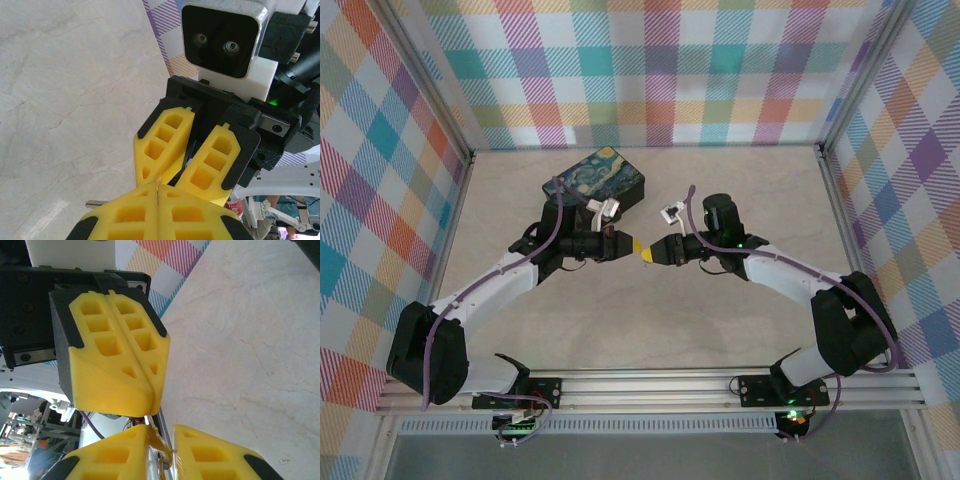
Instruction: Unlock the padlock with the key
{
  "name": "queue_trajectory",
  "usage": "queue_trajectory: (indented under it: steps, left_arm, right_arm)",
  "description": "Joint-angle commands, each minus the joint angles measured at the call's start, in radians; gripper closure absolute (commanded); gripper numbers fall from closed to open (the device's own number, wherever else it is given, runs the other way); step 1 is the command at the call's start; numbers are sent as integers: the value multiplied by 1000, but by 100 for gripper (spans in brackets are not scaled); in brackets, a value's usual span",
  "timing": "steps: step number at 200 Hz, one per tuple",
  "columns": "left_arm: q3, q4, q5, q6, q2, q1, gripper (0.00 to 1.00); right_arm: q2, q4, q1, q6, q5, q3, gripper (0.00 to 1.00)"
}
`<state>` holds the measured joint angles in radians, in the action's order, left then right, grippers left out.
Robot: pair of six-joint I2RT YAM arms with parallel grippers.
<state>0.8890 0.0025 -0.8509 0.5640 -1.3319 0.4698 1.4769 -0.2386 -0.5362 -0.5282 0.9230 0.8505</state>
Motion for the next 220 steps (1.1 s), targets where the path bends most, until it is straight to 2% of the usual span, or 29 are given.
queue_trajectory:
  steps: [1,31,112,176,186,202,220]
  left_arm:
    - [41,49,-14,11,14,8,100]
    - [40,60,-14,17,12,7,100]
    - [25,63,-11,23,25,3,100]
    - [14,54,7,18,33,-5,100]
    - [13,47,22,19,32,-8,95]
    - [12,47,35,26,27,-13,79]
    - [17,42,44,29,24,-19,66]
  right_arm:
    - [-1,-126,5,-103,20,-44,79]
    - [2,-215,5,-189,6,-72,77]
    - [8,-260,5,-237,-10,-80,90]
    - [-7,-227,5,-228,-86,-103,100]
    - [-7,-218,5,-223,-95,-103,100]
    - [-12,-166,5,-194,-119,-97,100]
    - [-18,-109,5,-158,-137,-89,100]
